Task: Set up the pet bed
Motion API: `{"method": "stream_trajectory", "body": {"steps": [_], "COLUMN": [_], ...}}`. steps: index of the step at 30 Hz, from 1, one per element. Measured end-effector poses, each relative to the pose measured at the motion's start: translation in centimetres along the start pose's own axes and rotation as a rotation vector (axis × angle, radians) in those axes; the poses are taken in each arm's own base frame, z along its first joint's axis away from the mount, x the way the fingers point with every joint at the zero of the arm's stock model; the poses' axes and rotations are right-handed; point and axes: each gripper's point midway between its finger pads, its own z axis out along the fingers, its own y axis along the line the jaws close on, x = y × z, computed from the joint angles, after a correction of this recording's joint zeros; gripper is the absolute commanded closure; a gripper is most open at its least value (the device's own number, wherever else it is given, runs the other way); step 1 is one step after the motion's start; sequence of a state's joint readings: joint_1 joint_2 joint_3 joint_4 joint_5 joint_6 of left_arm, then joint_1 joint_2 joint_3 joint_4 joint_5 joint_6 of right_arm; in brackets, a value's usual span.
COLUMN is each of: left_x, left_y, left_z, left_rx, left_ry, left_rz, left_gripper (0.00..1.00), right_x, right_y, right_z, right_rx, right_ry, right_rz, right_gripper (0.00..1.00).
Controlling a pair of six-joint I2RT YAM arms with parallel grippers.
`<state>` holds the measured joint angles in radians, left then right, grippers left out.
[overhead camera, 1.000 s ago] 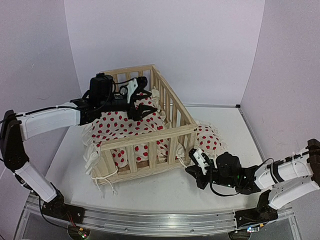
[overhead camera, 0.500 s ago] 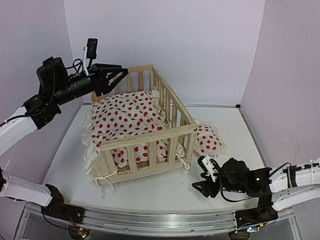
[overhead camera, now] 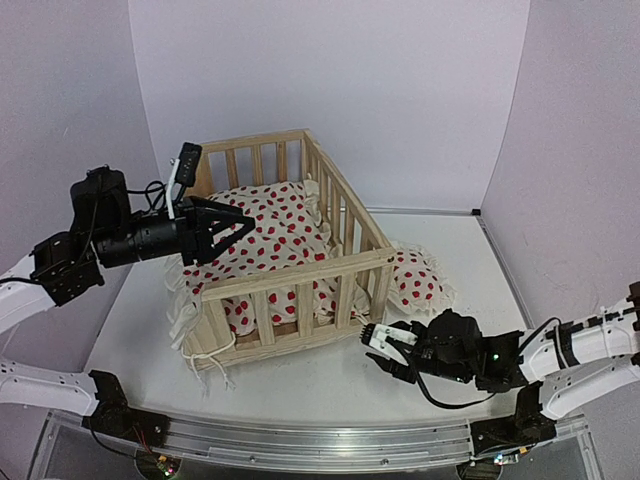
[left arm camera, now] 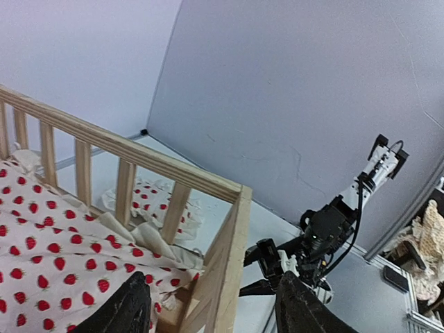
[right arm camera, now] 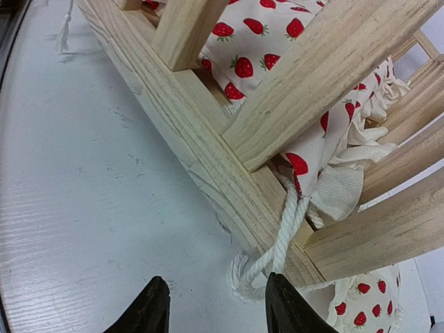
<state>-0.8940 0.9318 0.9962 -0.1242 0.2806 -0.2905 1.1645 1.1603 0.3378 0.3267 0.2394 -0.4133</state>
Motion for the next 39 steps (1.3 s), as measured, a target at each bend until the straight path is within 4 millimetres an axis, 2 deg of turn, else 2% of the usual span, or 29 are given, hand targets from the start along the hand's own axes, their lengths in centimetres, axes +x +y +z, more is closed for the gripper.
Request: {"method": "stream_trajectory", "body": {"steps": [5,8,12,19,30,39], "left_x": [-1.4,-1.8,-0.6,0.9,0.2,0.2], "left_y": [1.7,3.0,4.3,5.0,4.8,4.8], "left_z": [-2.9,-3.4,-2.8,-2.3,-2.5,-2.3], "left_rx": [-0.160,-0.241,-0.299,-0.325,-0.322,-0.321], "left_ry": [-0.052,-0.051,-0.003,0.055,0.045,0.048], "left_rz": [-0.001,-0.004,-0.011,-0.018,-0.017,-0.018], "left_gripper": [0.35,0.35,0.35,0.35,0.35,0.35], "right_x": [-0.9,-2.2,-3.6,-3.3,-2.4,-1.6], "right_y": [-1.4,-2.3,-3.1,-3.5,-3.3,-3.1], "right_z": [1.0,1.5,2.2,2.3,2.7,2.6], "right_rx": [0.080,0.116,0.152,0.175,0.180,0.187], "right_ry": [-0.008,-0.027,-0.044,-0.029,0.001,0.008], "right_rz": [-0.050,-0.061,-0.077,-0.084,-0.087,-0.065], "right_gripper": [0.64,0.72,0.79,0.82,0.80,0.94]}}
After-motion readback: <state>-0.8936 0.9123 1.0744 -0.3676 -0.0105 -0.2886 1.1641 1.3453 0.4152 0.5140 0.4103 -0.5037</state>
